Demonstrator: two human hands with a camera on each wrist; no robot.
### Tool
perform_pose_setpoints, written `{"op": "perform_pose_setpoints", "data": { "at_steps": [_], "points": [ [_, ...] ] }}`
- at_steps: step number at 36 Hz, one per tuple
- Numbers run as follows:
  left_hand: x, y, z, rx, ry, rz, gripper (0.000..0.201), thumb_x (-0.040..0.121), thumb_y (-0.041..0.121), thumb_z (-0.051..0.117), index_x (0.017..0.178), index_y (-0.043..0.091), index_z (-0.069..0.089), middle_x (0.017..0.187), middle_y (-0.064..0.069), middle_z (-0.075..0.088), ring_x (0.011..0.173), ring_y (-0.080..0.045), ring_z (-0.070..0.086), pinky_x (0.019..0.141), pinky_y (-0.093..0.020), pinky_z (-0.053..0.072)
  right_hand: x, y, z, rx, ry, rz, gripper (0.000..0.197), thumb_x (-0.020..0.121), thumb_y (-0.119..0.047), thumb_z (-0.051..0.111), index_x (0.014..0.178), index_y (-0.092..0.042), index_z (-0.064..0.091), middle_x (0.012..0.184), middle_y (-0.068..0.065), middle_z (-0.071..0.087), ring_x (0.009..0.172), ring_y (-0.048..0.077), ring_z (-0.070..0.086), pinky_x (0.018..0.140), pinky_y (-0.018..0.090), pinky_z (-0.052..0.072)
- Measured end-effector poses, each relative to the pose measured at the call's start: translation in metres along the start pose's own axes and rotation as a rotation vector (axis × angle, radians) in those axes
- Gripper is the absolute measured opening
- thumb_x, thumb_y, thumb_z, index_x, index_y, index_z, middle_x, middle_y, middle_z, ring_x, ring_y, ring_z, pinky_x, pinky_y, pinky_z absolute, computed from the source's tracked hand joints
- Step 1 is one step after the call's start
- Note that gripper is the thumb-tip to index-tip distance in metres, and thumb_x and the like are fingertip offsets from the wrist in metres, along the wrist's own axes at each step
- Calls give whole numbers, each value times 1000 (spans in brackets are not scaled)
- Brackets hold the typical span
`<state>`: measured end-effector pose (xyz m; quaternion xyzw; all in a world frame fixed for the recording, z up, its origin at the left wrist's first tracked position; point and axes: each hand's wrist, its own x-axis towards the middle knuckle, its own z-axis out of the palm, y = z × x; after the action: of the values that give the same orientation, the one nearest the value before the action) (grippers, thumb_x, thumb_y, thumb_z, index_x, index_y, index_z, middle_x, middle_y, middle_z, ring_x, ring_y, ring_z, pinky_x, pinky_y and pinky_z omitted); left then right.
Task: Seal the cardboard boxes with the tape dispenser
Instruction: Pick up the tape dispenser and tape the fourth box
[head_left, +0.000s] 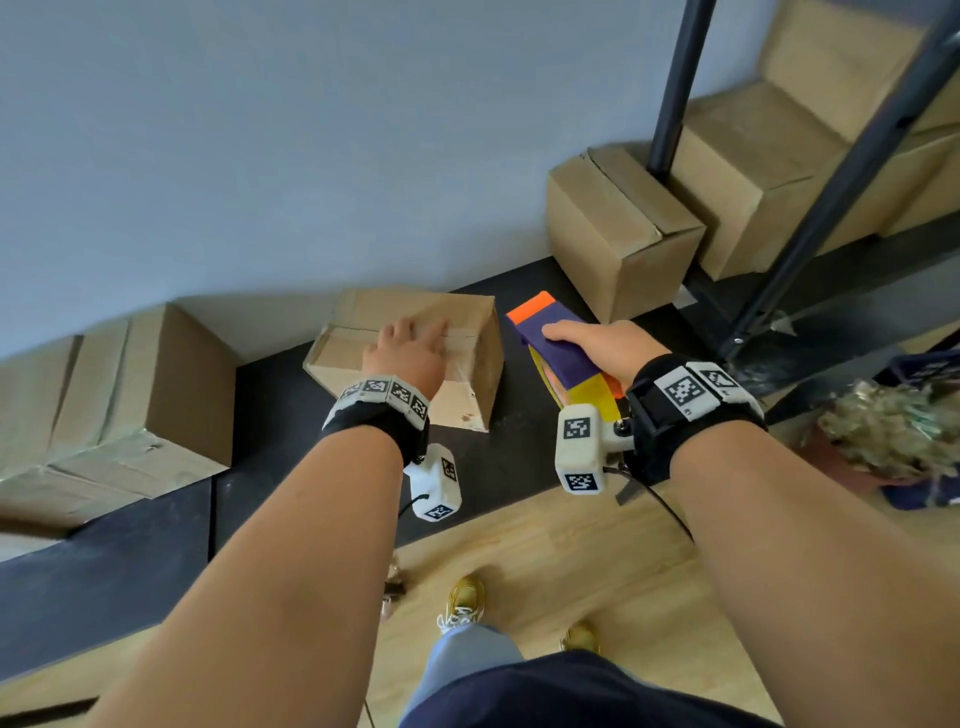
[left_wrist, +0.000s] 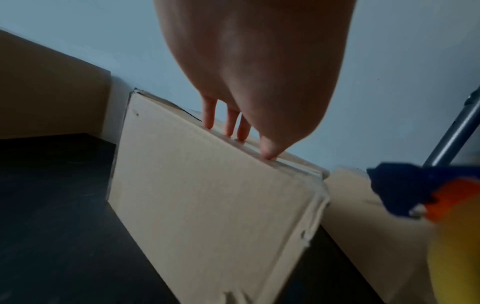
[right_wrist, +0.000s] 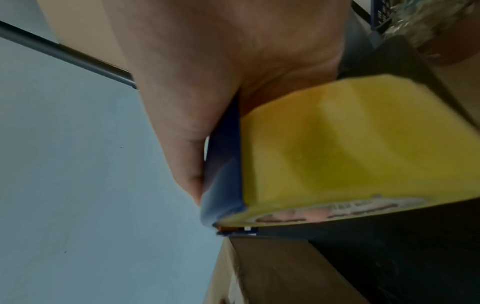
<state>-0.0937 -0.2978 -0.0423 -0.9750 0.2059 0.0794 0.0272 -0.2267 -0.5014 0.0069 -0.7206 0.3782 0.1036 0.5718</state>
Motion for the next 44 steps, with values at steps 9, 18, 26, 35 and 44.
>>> {"op": "perform_pose_setpoints", "data": {
  "at_steps": [9, 18, 26, 35, 44],
  "points": [
    [-24, 24, 6, 13, 104, -134, 50, 98, 45, 23, 147, 31, 26, 136, -10, 37, 117, -31, 39, 88, -40, 39, -9, -4, -6, 9, -72, -66, 49, 76, -53, 74, 101, -11, 67, 95, 8, 74, 88, 25, 71, 94, 41, 54],
    [-7, 36, -20, -246, 13, -185, 35, 97, 26, 36, 119, 13, 59, 122, -15, 53, 112, -34, 52, 83, -41, 45, -11, -2, -12, -18, -105, -122, 49, 71, -55, 76, 97, -14, 71, 95, 4, 75, 93, 23, 71, 100, 44, 50],
    [7, 49, -58, -1265, -313, -237, 47, 98, 50, 38, 93, 9, 61, 85, -7, 70, 78, -23, 65, 68, -30, 47, -6, -2, -10, -1, -131, -131, 75, 43, -66, 77, 96, -12, 75, 91, 6, 77, 95, 29, 71, 97, 45, 51],
    [6, 45, -57, -1450, -429, -238, 28, 96, 40, 53, 99, 14, 62, 79, -4, 68, 69, -17, 65, 59, -27, 48, -4, 3, -14, 8, -170, -126, 77, 46, -68, 79, 100, -13, 74, 96, 7, 76, 98, 29, 70, 103, 49, 48],
    [7, 47, -52, -1432, -428, -354, 22, 99, 5, 40, 79, 6, 50, 78, -8, 56, 67, -17, 56, 61, -25, 51, -7, 3, -15, 29, -228, -87, 78, 50, -64, 82, 106, -12, 72, 98, 10, 76, 102, 32, 70, 103, 47, 48]
  ]
}}
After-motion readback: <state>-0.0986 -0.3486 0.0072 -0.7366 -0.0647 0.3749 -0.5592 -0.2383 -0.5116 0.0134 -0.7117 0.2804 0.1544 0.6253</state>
